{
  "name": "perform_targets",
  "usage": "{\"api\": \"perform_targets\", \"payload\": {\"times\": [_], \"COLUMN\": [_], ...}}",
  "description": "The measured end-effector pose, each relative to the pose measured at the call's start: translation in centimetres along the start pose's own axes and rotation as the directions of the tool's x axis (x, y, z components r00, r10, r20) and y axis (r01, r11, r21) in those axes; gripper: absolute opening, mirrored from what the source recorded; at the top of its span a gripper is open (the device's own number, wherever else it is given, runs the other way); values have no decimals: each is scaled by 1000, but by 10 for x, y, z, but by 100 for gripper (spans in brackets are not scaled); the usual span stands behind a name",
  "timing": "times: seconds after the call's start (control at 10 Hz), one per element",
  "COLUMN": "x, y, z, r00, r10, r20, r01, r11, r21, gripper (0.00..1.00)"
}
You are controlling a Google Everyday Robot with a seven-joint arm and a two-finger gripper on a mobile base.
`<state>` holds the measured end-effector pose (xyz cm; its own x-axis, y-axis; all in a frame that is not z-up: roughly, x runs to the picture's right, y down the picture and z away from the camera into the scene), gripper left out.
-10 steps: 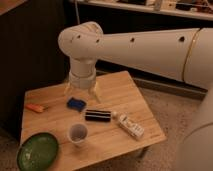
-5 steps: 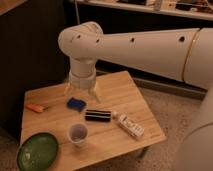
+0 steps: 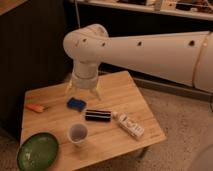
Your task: Place the pepper in the ceramic cup
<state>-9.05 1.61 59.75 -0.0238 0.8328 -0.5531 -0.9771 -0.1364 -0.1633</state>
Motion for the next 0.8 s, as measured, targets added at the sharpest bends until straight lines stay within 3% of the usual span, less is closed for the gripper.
{"api": "perform_targets", "payload": {"times": [0.1, 0.2, 0.3, 0.6, 0.7, 0.8], "x": [-7, -13, -20, -30, -30, -32], "y": [3, 7, 9, 8, 7, 7], "z": [4, 9, 14, 20, 20, 22], "r00": [991, 972, 944, 890, 890, 898], "r10": [-129, -231, -329, -456, -455, -437], "r20": [31, 30, 24, 21, 32, 53], "r01": [130, 233, 330, 456, 456, 440], "r11": [991, 972, 942, 887, 887, 895], "r21": [-30, -45, -56, -70, -72, -77], "gripper": [80, 80, 80, 80, 80, 80]}}
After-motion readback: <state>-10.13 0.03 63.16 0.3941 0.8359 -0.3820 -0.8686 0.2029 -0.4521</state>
